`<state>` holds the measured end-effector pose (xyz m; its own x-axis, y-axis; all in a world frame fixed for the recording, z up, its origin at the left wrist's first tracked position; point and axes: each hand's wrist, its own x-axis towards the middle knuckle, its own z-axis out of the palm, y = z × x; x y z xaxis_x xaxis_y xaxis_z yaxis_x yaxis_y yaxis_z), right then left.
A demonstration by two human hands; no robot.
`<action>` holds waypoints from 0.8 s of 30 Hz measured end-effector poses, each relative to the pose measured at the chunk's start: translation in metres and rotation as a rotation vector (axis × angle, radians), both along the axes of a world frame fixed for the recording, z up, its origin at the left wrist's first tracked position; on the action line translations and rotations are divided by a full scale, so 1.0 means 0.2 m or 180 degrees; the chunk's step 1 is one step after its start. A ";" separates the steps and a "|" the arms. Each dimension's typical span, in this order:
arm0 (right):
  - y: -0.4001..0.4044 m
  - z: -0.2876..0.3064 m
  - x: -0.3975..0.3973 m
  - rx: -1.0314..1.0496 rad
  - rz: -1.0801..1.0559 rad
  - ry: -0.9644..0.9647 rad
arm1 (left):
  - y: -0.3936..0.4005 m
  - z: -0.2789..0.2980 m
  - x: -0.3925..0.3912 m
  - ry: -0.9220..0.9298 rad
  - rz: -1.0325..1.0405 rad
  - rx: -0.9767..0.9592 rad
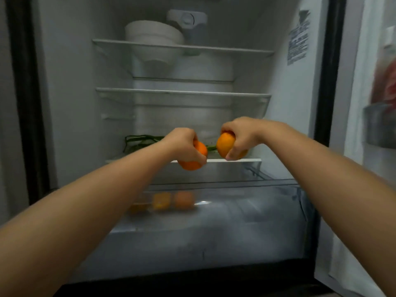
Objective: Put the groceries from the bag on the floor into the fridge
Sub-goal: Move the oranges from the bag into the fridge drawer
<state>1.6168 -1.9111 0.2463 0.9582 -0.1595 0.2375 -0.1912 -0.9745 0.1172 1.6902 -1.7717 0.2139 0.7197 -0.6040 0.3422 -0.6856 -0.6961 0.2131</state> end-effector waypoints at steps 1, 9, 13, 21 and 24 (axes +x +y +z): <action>-0.05 -0.01 0.07 0.0040 -0.0050 0.0185 | -0.05 -0.01 0.04 -0.0007 0.0020 0.0137; -0.30 -0.10 0.47 0.0035 -0.0276 0.1152 | -0.41 -0.17 0.36 0.0256 -0.0214 0.1486; -0.39 -0.19 0.55 -0.0074 -0.0223 0.1437 | -0.57 -0.31 0.48 0.0400 -0.0500 0.1703; -0.40 -0.25 0.65 0.0067 -0.0270 0.1777 | -0.65 -0.50 0.58 0.0537 -0.0794 0.1963; -0.40 -0.34 0.67 -0.0208 -0.0185 0.1897 | -0.62 -0.54 0.60 0.0504 -0.0776 0.1843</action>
<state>1.7501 -1.9916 0.1791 0.9194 -0.2189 -0.3267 -0.1271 -0.9516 0.2799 1.8103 -1.8960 0.1054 0.5536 -0.8115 -0.1869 -0.8296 -0.5571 -0.0385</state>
